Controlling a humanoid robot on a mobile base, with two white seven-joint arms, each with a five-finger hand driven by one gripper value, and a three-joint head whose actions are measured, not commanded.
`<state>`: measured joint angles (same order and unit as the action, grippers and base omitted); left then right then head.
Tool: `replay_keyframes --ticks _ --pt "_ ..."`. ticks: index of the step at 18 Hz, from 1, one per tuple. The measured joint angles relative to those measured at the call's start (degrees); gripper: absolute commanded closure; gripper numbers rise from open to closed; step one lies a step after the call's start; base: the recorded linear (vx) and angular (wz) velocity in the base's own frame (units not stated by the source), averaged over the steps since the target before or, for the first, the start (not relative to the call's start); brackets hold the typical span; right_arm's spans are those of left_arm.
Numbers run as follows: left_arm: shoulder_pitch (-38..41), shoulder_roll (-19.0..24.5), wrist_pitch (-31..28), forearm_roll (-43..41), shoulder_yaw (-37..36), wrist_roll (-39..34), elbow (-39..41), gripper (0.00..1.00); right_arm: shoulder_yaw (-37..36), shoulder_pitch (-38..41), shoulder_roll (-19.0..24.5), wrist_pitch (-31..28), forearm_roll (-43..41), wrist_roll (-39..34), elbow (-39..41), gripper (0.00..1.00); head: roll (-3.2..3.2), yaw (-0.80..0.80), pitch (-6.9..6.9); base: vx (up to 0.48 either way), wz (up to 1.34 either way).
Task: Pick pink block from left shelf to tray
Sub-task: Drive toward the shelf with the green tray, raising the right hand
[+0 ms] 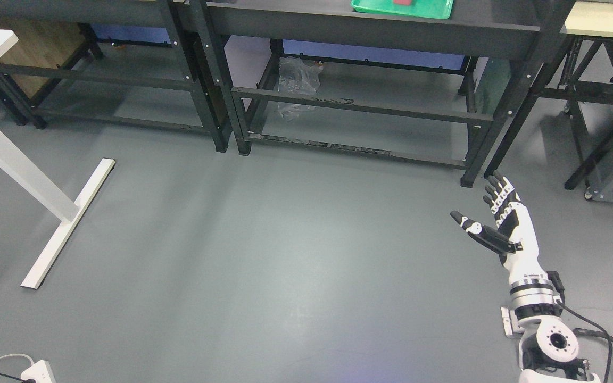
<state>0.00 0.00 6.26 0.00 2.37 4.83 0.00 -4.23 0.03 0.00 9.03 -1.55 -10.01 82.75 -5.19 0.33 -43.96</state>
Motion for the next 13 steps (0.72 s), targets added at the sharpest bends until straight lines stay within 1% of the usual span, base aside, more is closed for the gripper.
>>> replay_keyframes --ticks 2,6,8,13 --pt "0.0 0.0 0.0 0.0 0.0 0.0 0.0 0.0 -0.02 -0.01 0.0 0.18 1.17 -0.43 0.09 0.01 0.0 0.0 0.0 0.0 0.0" --pt "0.0 0.0 -0.01 0.0 0.0 0.0 0.0 0.0 0.1 -0.09 -0.79 0.51 7.82 6.11 0.49 0.01 0.0 0.0 0.0 0.007 0.0" --pt "0.01 0.0 -0.05 0.0 0.0 0.0 -0.01 0.0 0.74 -0.9 -2.05 -1.01 11.36 9.56 1.06 0.0 0.0 0.0 0.0 0.032 0.0" --pt "0.0 0.0 -0.05 0.0 0.0 0.0 0.0 0.0 2.03 -2.57 -3.94 -1.72 18.78 17.08 3.4 0.0 0.0 0.0 0.0 0.129 -0.01"
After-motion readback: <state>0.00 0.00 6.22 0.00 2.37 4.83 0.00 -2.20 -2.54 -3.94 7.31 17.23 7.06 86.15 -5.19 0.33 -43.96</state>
